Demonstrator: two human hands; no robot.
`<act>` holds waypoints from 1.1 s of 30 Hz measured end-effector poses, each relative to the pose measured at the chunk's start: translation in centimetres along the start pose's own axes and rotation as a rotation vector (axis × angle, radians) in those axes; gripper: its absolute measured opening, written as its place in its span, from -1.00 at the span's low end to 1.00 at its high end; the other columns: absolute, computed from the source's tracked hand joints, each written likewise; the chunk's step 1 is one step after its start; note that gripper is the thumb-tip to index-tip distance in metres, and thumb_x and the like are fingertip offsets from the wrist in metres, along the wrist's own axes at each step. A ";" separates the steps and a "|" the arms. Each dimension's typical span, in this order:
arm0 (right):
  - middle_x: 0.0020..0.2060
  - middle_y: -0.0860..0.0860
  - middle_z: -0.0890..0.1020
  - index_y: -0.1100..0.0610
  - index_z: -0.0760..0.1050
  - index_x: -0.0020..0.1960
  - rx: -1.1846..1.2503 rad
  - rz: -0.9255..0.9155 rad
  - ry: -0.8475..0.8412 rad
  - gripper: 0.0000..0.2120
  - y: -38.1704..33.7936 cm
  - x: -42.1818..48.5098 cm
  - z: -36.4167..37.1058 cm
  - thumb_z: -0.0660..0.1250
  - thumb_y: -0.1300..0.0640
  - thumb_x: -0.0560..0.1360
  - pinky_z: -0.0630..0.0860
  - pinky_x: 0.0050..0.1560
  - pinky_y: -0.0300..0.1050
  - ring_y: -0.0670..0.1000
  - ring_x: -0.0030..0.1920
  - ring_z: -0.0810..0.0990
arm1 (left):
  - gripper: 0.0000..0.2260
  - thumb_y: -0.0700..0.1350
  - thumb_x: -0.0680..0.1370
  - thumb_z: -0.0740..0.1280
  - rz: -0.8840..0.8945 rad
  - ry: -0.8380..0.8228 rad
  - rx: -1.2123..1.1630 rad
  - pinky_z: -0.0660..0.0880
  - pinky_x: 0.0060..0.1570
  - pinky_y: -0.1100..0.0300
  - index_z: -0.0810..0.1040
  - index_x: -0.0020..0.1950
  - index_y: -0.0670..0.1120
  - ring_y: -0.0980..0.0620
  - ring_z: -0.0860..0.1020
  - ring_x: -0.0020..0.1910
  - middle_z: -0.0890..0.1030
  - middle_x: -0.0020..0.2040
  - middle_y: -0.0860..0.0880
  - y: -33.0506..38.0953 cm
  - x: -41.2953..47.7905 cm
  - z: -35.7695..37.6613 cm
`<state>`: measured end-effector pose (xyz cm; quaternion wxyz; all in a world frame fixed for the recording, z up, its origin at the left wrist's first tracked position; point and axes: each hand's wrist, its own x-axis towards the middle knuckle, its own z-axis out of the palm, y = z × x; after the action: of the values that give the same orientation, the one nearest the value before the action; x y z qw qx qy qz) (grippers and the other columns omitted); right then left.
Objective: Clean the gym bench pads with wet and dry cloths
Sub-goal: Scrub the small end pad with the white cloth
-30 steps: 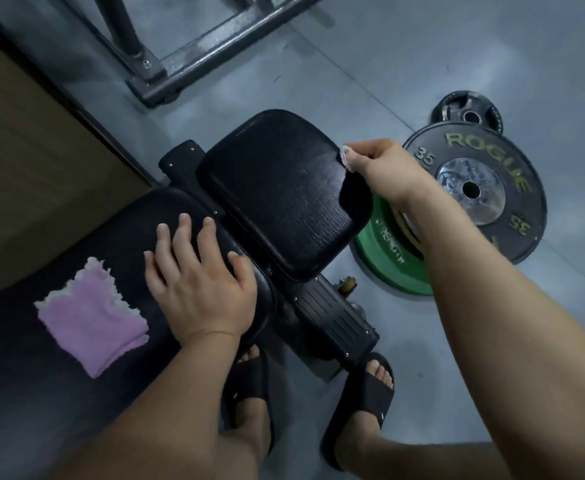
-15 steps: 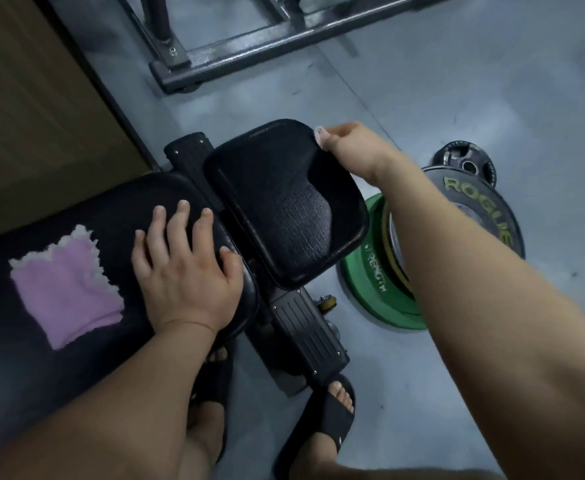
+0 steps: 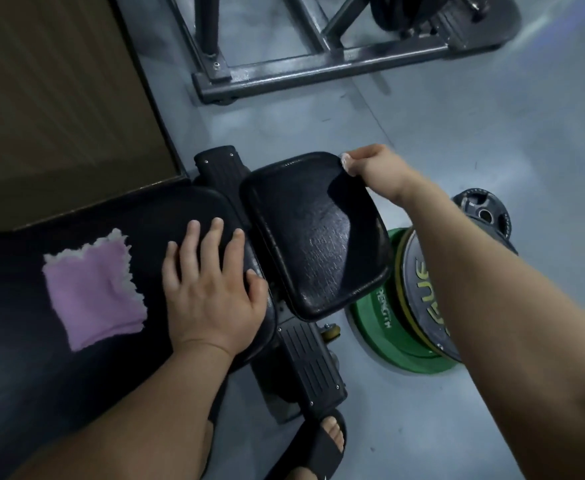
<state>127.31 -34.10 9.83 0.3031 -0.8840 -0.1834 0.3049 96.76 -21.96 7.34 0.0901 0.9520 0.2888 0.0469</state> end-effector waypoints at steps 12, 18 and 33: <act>-0.19 0.10 0.52 0.19 0.45 -0.14 -0.757 -0.303 -0.438 -0.85 -13.1 3.7 6.5 0.25 0.17 0.59 0.40 -0.27 -0.33 0.08 -0.14 0.43 | -0.46 0.09 0.55 0.17 -0.006 -0.030 0.001 0.05 0.56 -0.23 0.41 0.52 -0.01 -0.17 0.14 0.62 0.31 0.58 -0.09 -0.3 0.4 0.1; -0.21 0.06 0.56 0.19 0.50 -0.17 -0.773 -0.326 -0.426 -0.67 -13.1 4.2 7.5 0.31 -0.07 0.57 0.43 -0.02 -0.09 0.05 -0.11 0.47 | -0.47 0.08 0.55 0.16 -0.007 -0.022 -0.011 0.05 0.56 -0.22 0.42 0.52 -0.01 -0.16 0.13 0.62 0.31 0.58 -0.09 -0.4 0.3 0.1; 0.22 0.20 0.62 0.17 0.63 0.18 -0.882 -0.263 -0.220 -0.65 -12.1 1.3 5.6 0.24 -0.05 0.64 0.44 0.14 -0.11 0.22 0.24 0.56 | -0.48 0.08 0.56 0.17 -0.004 -0.006 -0.002 0.05 0.56 -0.22 0.40 0.52 -0.01 -0.17 0.13 0.61 0.31 0.58 -0.09 -0.4 0.2 0.2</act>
<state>122.91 -22.00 13.62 -0.0862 -0.8602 -0.4368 0.2486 96.73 -21.49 7.10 0.0920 0.9514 0.2906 0.0439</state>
